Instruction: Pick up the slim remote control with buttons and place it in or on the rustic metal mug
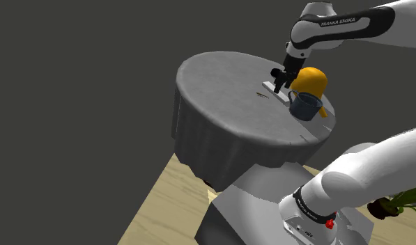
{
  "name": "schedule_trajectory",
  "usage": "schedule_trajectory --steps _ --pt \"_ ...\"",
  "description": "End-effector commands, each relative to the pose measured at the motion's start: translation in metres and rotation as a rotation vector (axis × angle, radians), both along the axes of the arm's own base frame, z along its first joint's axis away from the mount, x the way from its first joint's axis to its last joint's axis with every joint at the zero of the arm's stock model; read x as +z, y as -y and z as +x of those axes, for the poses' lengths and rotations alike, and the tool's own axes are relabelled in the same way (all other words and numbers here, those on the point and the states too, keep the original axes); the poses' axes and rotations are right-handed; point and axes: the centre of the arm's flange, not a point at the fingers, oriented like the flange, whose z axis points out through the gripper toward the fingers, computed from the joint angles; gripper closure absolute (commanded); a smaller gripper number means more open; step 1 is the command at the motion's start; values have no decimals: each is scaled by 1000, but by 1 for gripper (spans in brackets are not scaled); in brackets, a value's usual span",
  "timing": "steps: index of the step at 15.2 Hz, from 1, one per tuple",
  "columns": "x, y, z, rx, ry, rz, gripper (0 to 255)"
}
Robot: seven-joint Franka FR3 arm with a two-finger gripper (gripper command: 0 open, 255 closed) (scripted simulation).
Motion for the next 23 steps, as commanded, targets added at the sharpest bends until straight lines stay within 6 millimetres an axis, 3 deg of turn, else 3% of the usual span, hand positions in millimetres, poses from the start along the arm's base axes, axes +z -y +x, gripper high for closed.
schedule_trajectory --steps 1,16,23 --pt "-10 28 6 -4 10 0 0" --pt "-83 200 67 -43 80 16 0" --pt "-116 203 68 -43 81 16 0"
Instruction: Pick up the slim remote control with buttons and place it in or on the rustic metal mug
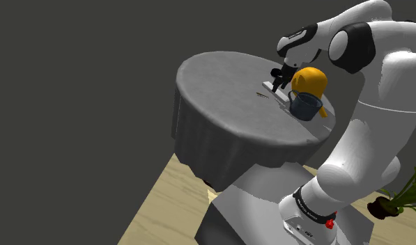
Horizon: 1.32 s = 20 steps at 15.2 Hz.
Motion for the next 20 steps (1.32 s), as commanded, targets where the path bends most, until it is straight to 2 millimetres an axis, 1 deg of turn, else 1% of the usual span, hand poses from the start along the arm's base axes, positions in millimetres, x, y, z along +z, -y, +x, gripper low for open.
schedule_trajectory --steps 1,9,10,19,20 --pt "-14 0 0 0 0 0 0" --pt "-14 0 0 0 0 0 0" --pt "-14 0 0 0 0 0 255" --pt "-14 0 0 0 0 0 255" --pt "-9 0 0 0 0 0 255"
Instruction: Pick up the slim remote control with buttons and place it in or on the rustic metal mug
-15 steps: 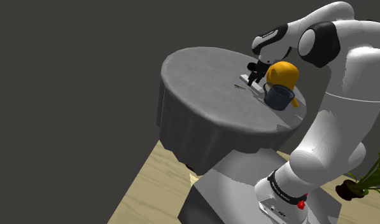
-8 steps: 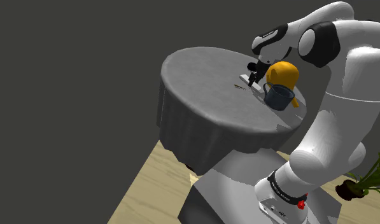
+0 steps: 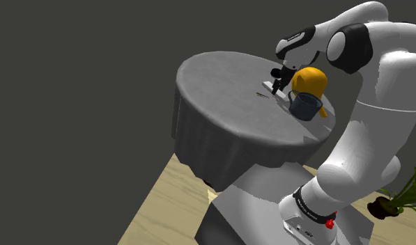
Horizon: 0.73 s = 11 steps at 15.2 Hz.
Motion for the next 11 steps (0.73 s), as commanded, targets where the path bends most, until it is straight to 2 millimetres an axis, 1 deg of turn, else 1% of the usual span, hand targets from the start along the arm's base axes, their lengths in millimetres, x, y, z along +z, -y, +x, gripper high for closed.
schedule_trajectory --steps 1,11 --pt "8 0 0 0 0 0 255" --pt "61 0 0 0 0 0 255"
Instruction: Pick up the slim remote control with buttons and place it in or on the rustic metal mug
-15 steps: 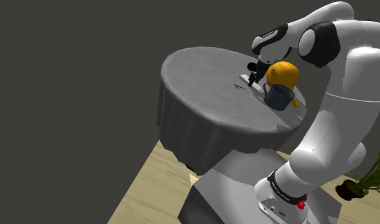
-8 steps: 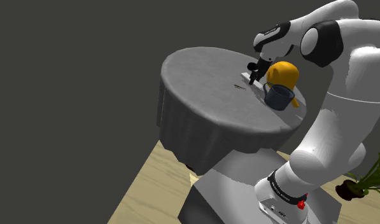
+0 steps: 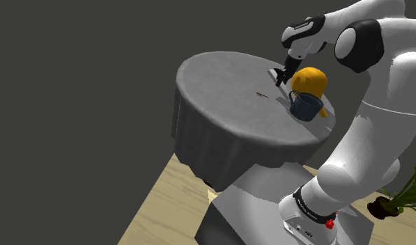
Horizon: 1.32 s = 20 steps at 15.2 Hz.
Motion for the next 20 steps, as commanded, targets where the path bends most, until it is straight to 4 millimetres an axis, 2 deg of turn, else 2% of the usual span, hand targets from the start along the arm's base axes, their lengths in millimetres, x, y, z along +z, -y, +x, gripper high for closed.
schedule_trajectory --steps 1,20 --pt "11 0 -1 0 0 0 255" --pt "111 0 -1 0 0 0 255"
